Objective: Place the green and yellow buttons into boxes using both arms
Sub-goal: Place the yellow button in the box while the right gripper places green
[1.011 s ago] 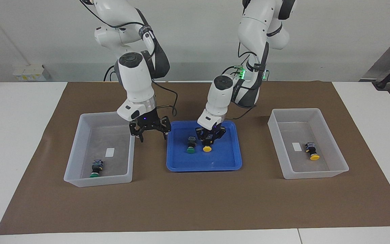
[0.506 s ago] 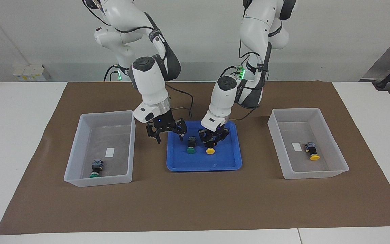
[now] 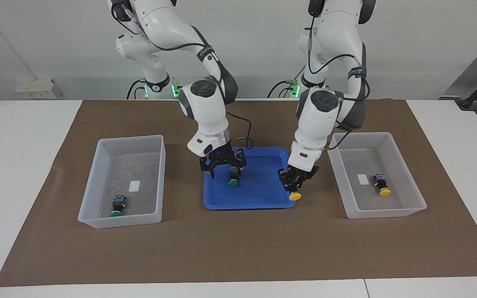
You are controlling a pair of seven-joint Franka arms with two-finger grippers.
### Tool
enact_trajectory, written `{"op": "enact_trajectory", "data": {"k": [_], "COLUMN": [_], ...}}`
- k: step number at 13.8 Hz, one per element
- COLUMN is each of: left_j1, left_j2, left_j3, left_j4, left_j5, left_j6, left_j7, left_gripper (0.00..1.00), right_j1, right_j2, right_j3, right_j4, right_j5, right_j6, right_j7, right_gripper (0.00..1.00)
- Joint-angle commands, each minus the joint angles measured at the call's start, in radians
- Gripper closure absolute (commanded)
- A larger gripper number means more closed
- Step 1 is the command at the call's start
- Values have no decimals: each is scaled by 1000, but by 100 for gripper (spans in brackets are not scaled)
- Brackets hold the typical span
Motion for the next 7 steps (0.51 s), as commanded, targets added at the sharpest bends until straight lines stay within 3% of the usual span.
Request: {"op": "enact_trajectory", "data": {"k": [1, 7], "left_j1": [125, 326], "left_j2": [-2, -34], "left_j3": [-13, -6], "left_j4": [73, 0], "left_j5": [-11, -28], "left_j6": [-101, -103], "left_j7": [116, 429], "left_gripper": [100, 100], "right_j1": [19, 76], "right_j2": [70, 72], "right_j3": [2, 2], "right_j4": [59, 9], "right_j5": [-120, -145], "right_j6": [-32, -83], "right_j7": [79, 109], "right_gripper": [0, 0]}}
